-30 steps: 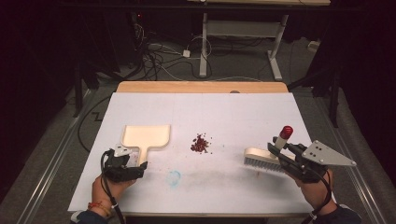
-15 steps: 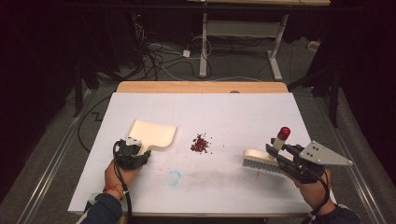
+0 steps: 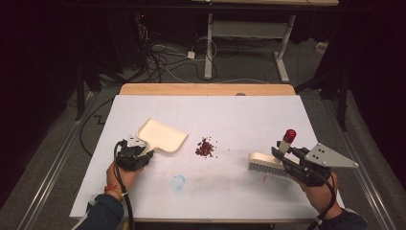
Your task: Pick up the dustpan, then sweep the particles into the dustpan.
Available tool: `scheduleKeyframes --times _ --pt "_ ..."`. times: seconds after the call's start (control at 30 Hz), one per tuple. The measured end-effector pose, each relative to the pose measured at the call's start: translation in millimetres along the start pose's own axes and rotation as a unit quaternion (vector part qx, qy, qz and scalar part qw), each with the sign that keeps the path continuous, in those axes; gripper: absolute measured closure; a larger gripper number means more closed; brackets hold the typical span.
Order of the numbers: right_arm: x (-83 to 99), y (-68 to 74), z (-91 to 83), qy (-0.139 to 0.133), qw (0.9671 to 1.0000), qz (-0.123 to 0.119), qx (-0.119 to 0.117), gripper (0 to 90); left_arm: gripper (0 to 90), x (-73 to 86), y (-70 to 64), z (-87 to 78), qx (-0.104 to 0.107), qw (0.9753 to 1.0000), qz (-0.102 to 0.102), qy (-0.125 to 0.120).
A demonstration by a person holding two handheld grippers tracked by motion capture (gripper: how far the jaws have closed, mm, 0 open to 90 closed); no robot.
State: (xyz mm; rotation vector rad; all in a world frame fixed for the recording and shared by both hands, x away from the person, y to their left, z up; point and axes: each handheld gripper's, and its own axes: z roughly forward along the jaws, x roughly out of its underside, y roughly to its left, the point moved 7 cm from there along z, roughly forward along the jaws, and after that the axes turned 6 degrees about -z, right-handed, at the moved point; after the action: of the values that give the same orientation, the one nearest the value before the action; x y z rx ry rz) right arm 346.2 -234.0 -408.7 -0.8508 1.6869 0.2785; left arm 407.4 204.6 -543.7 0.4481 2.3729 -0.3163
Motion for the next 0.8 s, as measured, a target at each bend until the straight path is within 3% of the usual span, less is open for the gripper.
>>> scheduleKeyframes --times 0.57,0.8 --pt "3.7 -5.8 4.1 0.007 0.9999 0.013 0.006 69.8 63.6 -6.4 -3.4 -37.9 0.024 0.9992 0.03 -0.007" --pt "1.6 -10.5 11.0 0.008 0.9998 0.012 0.013 69.8 63.6 2.7 -13.0 -51.0 0.036 0.9986 0.038 0.011"
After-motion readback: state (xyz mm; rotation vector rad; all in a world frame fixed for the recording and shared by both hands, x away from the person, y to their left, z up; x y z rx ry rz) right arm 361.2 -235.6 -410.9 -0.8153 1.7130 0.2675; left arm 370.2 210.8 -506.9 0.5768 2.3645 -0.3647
